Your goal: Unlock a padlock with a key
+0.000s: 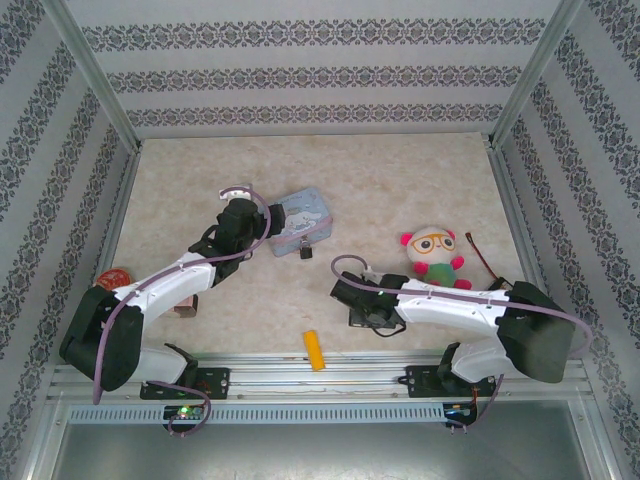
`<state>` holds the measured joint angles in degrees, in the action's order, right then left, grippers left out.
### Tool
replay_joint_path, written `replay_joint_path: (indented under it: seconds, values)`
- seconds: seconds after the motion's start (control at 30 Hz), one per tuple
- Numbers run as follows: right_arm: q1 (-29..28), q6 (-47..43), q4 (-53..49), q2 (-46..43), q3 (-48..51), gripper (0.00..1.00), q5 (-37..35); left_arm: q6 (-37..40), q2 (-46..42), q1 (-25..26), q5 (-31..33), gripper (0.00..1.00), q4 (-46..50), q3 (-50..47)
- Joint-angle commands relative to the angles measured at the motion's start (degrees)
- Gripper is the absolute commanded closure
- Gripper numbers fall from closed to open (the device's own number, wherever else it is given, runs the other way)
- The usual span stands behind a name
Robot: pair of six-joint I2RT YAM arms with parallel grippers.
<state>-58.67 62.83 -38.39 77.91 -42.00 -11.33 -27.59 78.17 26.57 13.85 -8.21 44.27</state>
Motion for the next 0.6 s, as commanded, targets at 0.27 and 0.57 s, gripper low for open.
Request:
replay_joint_path:
  seconds: [0.27, 0.57]
  values:
    - [10.51, -25.35, 28.68, -15.32, 7.12, 1.00, 12.59, 3.09, -4.49, -8.49, -16.69, 0.01, 0.42, 1.46]
    - [20.75, -29.06, 48.58, -22.25, 13.17, 1.00, 29.81, 0.66, -9.81, -12.31, -28.38, 0.01, -1.61, -0.83]
